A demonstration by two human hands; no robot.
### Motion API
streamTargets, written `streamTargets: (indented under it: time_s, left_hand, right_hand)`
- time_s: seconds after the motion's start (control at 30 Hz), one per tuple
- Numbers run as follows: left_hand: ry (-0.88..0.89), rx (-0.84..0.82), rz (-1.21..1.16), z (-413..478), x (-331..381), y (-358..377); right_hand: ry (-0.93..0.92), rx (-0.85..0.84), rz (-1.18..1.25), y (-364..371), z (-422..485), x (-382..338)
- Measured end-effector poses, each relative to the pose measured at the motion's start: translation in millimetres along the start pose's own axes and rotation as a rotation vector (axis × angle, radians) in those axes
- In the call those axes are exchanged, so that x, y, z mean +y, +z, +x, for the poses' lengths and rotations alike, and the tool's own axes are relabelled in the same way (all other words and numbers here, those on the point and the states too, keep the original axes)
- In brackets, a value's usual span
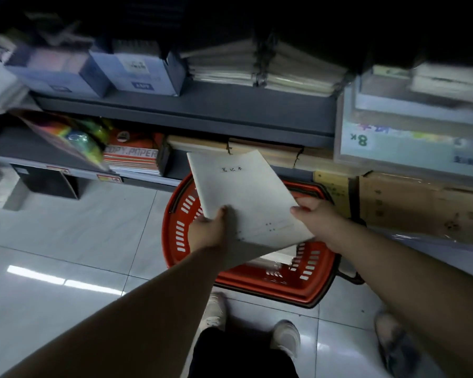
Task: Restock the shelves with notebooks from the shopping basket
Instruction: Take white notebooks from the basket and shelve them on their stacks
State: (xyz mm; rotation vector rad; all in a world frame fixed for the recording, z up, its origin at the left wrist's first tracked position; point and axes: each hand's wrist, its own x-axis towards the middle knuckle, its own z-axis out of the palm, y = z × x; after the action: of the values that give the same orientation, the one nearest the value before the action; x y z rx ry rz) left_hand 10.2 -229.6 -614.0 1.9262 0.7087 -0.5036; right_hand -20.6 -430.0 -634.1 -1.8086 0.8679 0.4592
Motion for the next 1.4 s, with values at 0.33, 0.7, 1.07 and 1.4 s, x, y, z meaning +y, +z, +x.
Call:
streamTargets:
  time_s: [0.33,0.7,1.07,1.4]
  left_hand:
    - [0.135,-0.121,-0.127,-111,84,-52]
    - [0.245,-0.184,-0.24,-191,168,-100]
    - [0.282,-0.317,-0.373,-242,195,-137]
    - [0.343,-0.461,-0.379,-243,256,-143]
  right_hand:
    - [-0.072,0.036,0.129,-66,-117,-40]
    - [-0.195,0.082,0.267,-117,-210,-94]
    - [-0.275,0.134,0.253,-146,-274,-116]
    - [-0.337,0.25,0.326,-165,-279,-161]
